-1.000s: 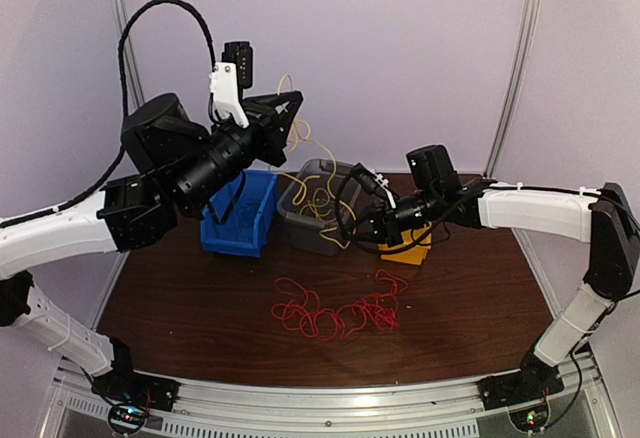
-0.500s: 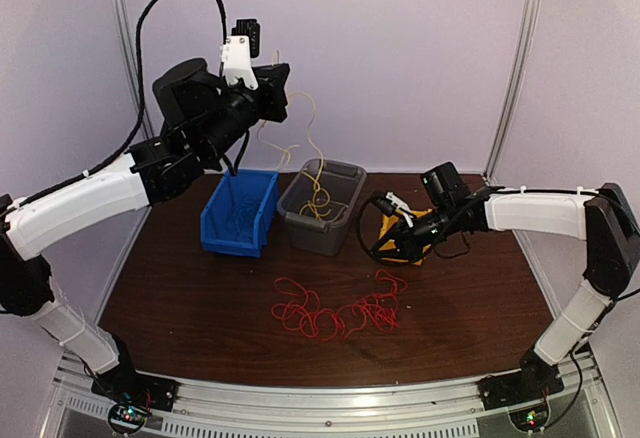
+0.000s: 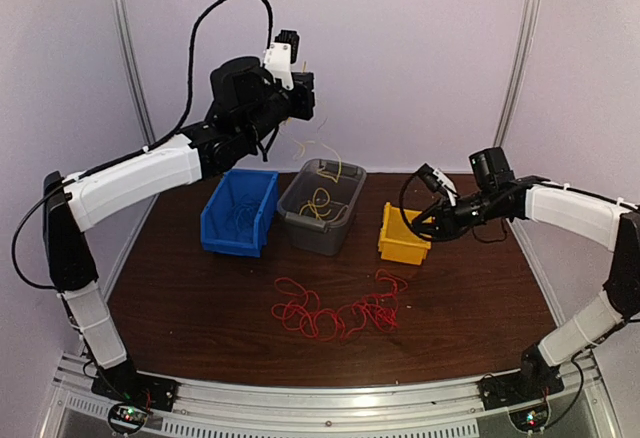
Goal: Untangle the cables
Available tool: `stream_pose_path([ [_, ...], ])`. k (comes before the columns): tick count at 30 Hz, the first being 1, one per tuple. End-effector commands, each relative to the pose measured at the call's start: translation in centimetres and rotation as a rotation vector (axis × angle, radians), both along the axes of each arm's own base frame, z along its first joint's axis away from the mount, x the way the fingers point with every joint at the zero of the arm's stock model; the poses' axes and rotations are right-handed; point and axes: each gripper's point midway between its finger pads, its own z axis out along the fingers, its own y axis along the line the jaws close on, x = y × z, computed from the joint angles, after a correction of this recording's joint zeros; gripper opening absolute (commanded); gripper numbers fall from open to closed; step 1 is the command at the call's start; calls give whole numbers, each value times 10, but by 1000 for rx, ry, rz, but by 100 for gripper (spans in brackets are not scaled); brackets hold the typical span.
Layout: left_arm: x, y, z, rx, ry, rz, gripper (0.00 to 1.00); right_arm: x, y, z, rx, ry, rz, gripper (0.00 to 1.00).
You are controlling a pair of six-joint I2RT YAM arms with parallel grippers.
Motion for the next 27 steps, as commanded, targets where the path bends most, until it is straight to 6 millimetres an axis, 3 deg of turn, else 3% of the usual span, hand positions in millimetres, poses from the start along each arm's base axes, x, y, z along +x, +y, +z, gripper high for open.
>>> stream_pose_path([
  [1, 9, -3, 9, -16, -26, 10, 0, 8, -28, 25, 12, -84, -71, 27],
  [12, 42, -4, -35, -129, 160, 132, 0, 16, -64, 47, 17, -273, -223, 51],
  [27, 81, -23, -107, -190, 266, 227, 0, 15, -67, 37, 23, -244, -214, 55],
])
